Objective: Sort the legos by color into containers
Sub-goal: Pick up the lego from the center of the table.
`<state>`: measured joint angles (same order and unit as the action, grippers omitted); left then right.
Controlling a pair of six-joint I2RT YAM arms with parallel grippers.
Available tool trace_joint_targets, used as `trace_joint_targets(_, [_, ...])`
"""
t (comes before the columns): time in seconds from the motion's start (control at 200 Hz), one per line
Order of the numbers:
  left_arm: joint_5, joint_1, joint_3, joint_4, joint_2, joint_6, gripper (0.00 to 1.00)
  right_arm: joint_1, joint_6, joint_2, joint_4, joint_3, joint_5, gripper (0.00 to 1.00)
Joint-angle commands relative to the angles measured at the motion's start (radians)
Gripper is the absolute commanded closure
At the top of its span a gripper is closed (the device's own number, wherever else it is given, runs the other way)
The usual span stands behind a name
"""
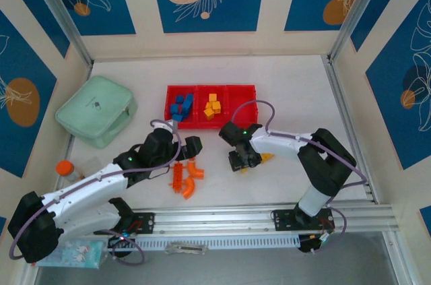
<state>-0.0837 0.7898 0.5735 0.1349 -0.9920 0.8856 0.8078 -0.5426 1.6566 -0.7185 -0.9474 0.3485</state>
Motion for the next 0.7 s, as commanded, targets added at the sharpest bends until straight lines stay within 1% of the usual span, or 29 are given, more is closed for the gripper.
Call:
trace_joint_targets(0.0, [-0.019,0.009,-0.007,-0.016,-0.001,-0.003,0.01,-0.001,-0.013,0.023,-0.012,-0.029,0.021,0.5])
trace_joint_targets(0.25, [-0.021,0.008,-0.001,-0.018,-0.009,-0.006,0.01,0.002,-0.01,0.011,-0.006,-0.032,0.013,0.64])
trace_joint_targets(0.365, [-0.024,0.008,-0.004,-0.018,-0.003,-0.008,0.01,0.008,-0.001,-0.005,-0.023,-0.056,0.024,0.72])
trace_joint_targets(0.545, [-0.039,0.008,-0.004,-0.009,0.02,-0.014,0.01,0.026,0.021,-0.042,-0.045,-0.123,0.043,0.78])
trace_joint_targets(0.695, [-0.055,-0.003,0.003,0.026,0.054,-0.031,0.01,0.033,0.049,-0.028,-0.036,-0.22,0.036,0.8])
